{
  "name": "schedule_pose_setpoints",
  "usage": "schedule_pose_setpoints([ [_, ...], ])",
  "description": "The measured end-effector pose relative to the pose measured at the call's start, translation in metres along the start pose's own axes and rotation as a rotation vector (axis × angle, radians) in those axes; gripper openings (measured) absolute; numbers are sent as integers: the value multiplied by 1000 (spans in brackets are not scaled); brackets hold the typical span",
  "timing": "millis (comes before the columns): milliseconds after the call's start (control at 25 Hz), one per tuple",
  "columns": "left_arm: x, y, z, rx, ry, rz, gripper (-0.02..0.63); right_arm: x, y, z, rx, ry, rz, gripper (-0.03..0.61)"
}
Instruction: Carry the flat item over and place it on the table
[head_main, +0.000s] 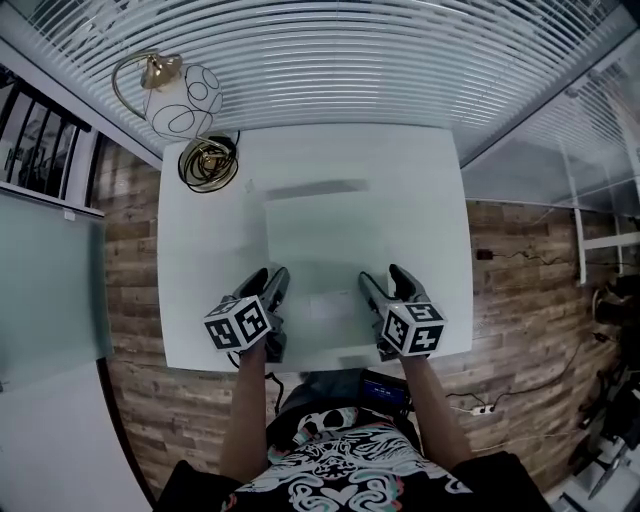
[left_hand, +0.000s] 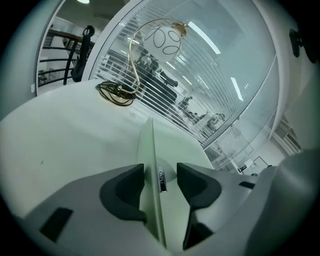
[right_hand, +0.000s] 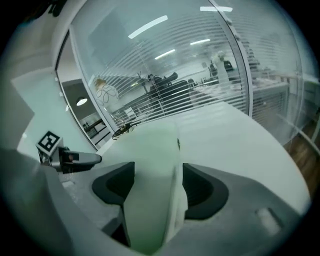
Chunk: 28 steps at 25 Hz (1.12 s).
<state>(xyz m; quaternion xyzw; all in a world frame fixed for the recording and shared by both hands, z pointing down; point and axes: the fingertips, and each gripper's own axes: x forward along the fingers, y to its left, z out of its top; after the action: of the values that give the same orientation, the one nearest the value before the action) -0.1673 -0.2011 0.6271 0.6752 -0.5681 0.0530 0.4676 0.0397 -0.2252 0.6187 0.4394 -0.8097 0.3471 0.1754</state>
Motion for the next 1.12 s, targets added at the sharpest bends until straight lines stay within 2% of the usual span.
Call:
schedule_pose_setpoints([
  [40, -3, -1, 3, 21, -6, 6, 192, -2, 1, 1, -42, -4, -12, 296],
  [120, -9, -6, 10, 48, -29, 5, 189, -8, 6, 5, -88, -14, -19, 293],
  [320, -18, -18, 22, 124, -53, -10, 187, -15, 18, 13, -130, -41, -26, 288],
  [440, -24, -28, 25, 204, -61, -4, 138, -25, 29, 27, -190, -114, -9, 276],
  [560, -35, -36, 30, 243, -100, 1, 104, -38, 35, 37, -227, -179, -22, 172],
  [640, -44, -41, 35, 262, -141, 6, 65, -46, 33, 41, -229, -206, -49, 65],
  [720, -53, -47, 40, 274, -183, 4, 46, -53, 32, 44, -247, -213, -58, 13],
  [920, -68, -64, 48, 226, -236, -57, 22, -61, 40, 52, -286, -232, -80, 6],
  [1120, -83, -83, 49, 246, -272, -78, 14, -77, 58, 62, -291, -298, -74, 6],
])
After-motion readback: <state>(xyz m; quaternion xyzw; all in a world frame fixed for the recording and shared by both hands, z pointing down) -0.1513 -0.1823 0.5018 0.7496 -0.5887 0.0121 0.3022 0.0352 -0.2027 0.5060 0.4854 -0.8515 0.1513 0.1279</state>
